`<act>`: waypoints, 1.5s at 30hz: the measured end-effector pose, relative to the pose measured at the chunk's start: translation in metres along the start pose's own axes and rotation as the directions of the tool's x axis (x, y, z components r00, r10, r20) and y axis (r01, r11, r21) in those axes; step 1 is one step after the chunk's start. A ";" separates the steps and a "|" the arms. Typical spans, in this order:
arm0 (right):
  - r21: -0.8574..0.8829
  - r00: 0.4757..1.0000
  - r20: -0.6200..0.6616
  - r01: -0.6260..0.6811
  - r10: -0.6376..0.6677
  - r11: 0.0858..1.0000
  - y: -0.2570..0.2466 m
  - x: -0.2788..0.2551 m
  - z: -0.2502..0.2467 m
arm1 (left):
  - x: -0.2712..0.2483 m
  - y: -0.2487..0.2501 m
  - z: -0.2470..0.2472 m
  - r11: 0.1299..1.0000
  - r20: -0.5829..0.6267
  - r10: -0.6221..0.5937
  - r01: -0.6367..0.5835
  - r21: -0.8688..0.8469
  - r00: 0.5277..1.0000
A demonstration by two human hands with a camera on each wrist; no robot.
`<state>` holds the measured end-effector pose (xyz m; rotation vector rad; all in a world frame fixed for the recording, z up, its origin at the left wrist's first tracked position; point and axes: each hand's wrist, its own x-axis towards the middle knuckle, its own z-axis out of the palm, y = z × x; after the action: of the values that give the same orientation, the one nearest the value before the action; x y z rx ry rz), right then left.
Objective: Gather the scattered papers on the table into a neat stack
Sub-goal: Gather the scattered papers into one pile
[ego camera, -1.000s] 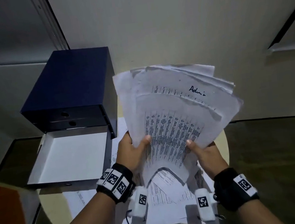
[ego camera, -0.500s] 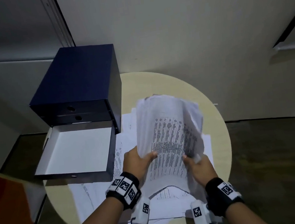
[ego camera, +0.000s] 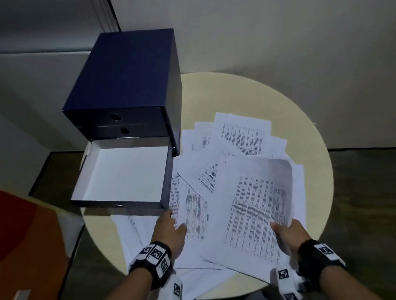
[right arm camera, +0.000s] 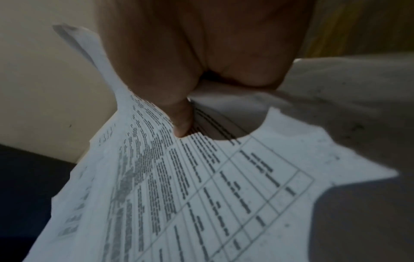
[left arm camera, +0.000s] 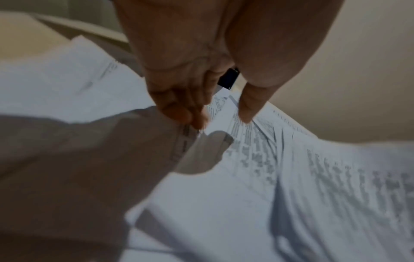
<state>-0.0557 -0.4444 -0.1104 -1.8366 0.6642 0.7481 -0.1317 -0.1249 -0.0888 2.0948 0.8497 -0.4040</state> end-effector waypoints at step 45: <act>0.052 0.989 -0.145 -0.003 0.010 0.999 0.003 0.009 -0.030 | -0.069 0.143 -0.015 0.736 0.094 0.576 -0.565 0.372 0.812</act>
<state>-0.0457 -0.4744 -0.1094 -1.8544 0.7770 0.5996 -0.0821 -0.2048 0.0405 2.5970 0.0914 -0.2117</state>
